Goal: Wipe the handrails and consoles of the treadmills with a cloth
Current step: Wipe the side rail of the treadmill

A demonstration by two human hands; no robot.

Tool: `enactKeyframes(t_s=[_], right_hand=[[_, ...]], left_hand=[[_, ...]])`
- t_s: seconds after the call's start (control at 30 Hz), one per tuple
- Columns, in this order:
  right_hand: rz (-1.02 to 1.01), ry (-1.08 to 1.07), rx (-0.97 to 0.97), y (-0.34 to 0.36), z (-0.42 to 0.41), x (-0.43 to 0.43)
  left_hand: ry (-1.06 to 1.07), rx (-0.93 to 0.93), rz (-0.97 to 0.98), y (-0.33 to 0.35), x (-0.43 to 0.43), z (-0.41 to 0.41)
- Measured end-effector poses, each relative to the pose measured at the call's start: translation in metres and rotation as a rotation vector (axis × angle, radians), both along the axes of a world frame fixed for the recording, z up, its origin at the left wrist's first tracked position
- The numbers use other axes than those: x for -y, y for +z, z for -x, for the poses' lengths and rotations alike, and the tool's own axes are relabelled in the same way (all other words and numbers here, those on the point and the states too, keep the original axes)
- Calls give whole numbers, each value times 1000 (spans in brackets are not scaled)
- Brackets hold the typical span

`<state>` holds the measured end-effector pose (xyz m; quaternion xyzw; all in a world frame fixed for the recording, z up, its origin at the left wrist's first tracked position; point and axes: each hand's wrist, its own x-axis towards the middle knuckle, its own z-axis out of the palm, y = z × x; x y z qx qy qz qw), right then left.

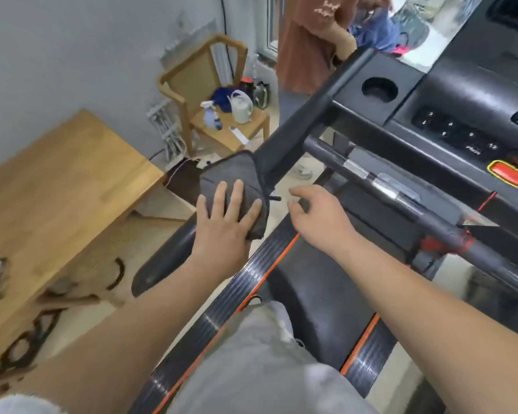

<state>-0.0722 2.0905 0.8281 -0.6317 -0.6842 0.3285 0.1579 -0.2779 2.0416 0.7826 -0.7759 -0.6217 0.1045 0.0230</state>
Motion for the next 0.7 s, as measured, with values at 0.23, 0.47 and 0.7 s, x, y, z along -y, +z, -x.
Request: enactKeyframes(t_s=[0.23,0.47,0.7], right_hand=[[-71,18,8,5,28,-24],[-224,180,105,0,87,-54],[-327,395,301,-1,101,-57]], left_hand=[[-16,143,19,12,-69,-18],[32,329,-15,12,0,51],[245,424,27,10,79,115]])
